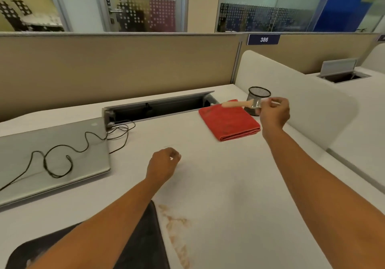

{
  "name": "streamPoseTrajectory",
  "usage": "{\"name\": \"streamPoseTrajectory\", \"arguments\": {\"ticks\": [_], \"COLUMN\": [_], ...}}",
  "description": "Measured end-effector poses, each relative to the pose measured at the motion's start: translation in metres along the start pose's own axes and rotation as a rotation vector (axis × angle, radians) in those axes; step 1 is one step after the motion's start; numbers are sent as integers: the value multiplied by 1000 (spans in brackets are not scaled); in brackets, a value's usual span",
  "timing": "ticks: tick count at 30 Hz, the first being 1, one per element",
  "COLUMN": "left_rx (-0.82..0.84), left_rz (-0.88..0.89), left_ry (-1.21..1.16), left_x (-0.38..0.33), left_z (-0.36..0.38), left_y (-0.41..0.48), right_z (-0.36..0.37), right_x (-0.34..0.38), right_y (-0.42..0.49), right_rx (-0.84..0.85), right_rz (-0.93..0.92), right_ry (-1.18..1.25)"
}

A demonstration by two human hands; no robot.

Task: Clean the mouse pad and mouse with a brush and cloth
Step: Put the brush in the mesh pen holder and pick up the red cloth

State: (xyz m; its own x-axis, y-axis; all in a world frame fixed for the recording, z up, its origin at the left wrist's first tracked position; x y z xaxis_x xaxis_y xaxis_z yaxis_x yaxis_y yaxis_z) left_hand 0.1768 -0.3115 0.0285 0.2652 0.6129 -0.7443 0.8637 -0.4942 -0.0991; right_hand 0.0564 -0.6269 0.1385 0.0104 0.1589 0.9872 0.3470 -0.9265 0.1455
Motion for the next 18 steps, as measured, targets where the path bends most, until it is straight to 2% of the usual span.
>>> {"name": "streamPoseTrajectory", "arguments": {"ticks": [4, 7, 14, 18], "left_rx": [41, 42, 25, -2], "left_rz": [113, 172, 225, 239], "left_ry": [186, 338, 435, 427], "left_x": [-11, -14, -14, -11], "left_z": [28, 40, 58, 60], "left_y": [31, 51, 75, 75], "right_z": [-15, -13, 14, 29], "right_x": [4, 6, 13, 4], "right_y": [52, 82, 126, 139], "right_rx": [-175, -234, -248, -199], "right_rz": [-110, -176, -290, -305], "right_ry": [-82, -154, -281, -386]}}
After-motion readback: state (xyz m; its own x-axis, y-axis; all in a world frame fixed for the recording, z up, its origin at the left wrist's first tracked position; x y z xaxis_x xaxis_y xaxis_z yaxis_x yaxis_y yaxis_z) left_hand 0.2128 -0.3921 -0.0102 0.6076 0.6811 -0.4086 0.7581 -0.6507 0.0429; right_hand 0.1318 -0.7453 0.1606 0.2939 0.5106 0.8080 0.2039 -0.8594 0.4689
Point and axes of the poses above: each hand's wrist, its own y-axis towards the middle knuckle, its own z-axis out of the palm, x = y × z, the point moved 9 cm from there along y, towards the middle knuckle, and after that the axes turned 8 degrees about x, right-handed, at the moved point
